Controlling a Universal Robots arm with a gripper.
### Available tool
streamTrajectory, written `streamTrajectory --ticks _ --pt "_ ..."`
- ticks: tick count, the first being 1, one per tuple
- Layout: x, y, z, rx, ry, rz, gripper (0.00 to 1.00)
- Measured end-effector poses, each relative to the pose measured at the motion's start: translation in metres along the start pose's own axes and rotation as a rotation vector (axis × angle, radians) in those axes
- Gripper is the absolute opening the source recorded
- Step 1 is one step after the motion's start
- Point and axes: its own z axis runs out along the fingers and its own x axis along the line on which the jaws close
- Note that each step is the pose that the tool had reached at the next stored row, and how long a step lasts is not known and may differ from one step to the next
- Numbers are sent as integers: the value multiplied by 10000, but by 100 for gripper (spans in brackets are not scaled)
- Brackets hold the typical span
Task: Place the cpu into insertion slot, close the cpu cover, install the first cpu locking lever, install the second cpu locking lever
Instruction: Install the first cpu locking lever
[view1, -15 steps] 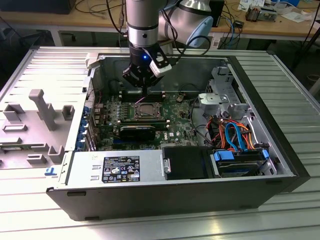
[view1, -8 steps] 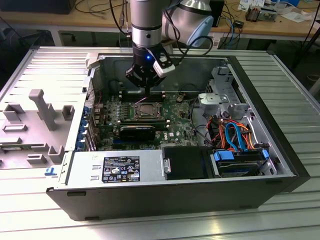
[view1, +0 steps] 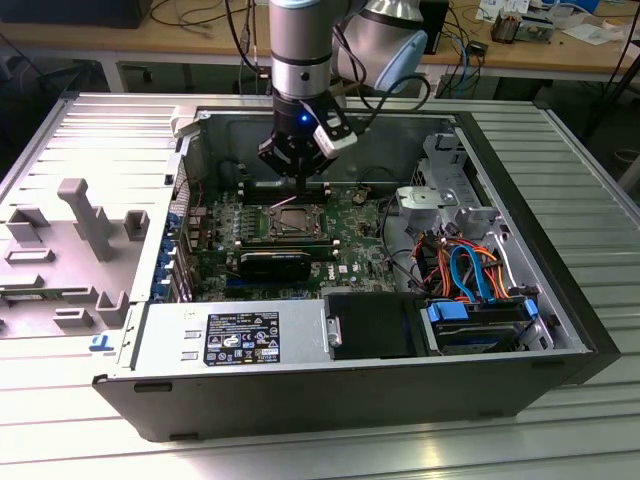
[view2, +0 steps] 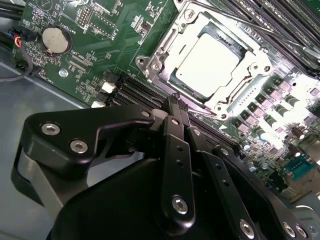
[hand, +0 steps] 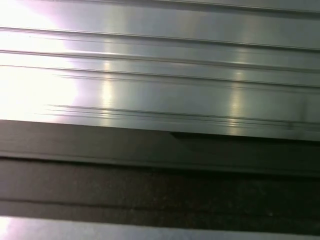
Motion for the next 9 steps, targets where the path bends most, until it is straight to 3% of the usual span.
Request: streamTrajectory --ticks 9 --pt "-8 1 26 6 11 331 11"
